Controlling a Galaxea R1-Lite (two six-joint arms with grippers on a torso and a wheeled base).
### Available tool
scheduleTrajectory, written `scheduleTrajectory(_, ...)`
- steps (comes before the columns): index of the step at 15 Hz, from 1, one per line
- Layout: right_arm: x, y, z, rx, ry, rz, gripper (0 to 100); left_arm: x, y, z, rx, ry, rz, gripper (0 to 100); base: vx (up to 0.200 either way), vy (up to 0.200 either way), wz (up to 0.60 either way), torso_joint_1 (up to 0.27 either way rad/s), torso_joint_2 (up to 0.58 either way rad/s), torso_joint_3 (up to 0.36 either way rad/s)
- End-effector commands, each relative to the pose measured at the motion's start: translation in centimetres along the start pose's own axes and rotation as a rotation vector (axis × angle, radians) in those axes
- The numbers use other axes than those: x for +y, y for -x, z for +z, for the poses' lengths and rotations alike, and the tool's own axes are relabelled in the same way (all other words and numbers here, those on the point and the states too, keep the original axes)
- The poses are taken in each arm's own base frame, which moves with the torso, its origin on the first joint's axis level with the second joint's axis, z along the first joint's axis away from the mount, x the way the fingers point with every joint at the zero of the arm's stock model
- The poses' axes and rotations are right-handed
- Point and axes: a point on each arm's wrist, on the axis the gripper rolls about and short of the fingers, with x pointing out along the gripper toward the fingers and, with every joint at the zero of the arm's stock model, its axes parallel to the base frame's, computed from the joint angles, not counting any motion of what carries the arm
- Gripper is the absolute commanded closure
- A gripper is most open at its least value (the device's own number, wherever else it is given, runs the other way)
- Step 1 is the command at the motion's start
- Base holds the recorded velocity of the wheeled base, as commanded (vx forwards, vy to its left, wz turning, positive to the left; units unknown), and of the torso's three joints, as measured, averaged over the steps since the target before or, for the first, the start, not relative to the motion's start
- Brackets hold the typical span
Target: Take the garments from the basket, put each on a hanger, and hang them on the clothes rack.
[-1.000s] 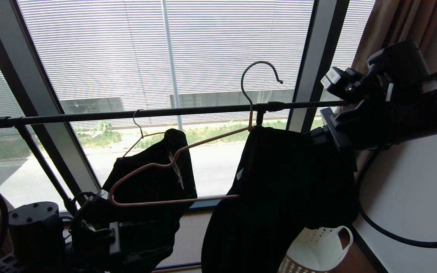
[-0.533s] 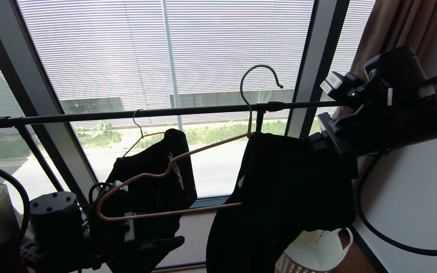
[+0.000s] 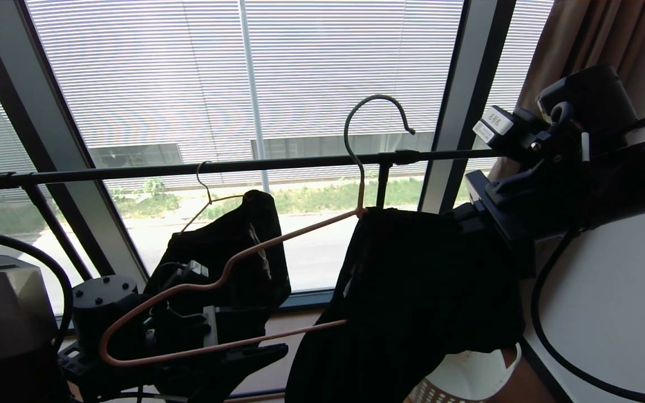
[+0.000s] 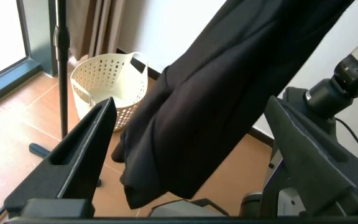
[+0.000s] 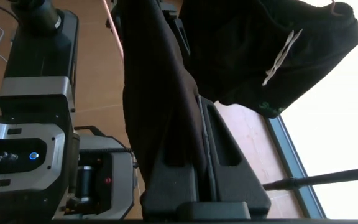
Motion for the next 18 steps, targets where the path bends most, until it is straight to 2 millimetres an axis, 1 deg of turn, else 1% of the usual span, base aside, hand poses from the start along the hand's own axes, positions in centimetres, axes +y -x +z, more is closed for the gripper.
scheduleTrajectory(1,0.4,-0.4,0.1,0.002,0.006,0.018,100,0.4,-1.2,0.0,0.004,-0.005,-0.025,0,0.000,0.000,0.00,0.000,0.00,0.000)
scheduleTrajectory(2,0.4,-0.6,0.1,0.002,0.007,0.024,100,0.5,-1.7,0.0,0.003,-0.009,-0.034,0,0.000,0.000,0.00,0.000,0.00,0.000)
scheduleTrajectory(3,0.4,-0.6,0.1,0.002,0.008,0.025,100,0.5,-1.7,0.0,0.002,-0.010,-0.034,0,0.000,0.000,0.00,0.000,0.00,0.000)
scheduleTrajectory(4,0.5,-0.8,0.1,0.004,0.009,0.032,100,0.4,-2.6,0.0,0.007,-0.009,-0.059,0,0.000,0.000,0.00,0.000,0.00,0.000)
scheduleTrajectory(5,0.5,-1.0,0.1,0.006,0.008,0.036,100,0.3,-2.9,0.3,0.002,-0.016,-0.071,0,0.000,0.000,0.00,0.000,0.00,0.000)
scheduleTrajectory(8,0.5,-1.2,0.2,0.003,0.015,0.041,100,0.2,-3.5,0.5,-0.004,-0.019,-0.088,0,0.000,0.000,0.00,0.000,0.00,0.000)
scheduleTrajectory(11,0.4,-1.2,0.2,0.000,0.018,0.038,100,0.0,-3.3,0.4,-0.001,-0.016,-0.086,0,0.000,0.000,0.00,0.000,0.00,0.000)
scheduleTrajectory(14,0.3,-1.0,0.0,-0.001,0.013,0.027,100,-0.3,-2.3,0.2,0.006,0.000,-0.069,0,0.000,0.000,0.00,0.000,0.00,0.000)
scheduleTrajectory(18,-0.5,-1.0,-0.2,-0.007,0.010,0.008,100,-0.8,-2.3,0.4,0.006,-0.008,-0.083,0,0.000,0.000,0.00,0.000,0.00,0.000)
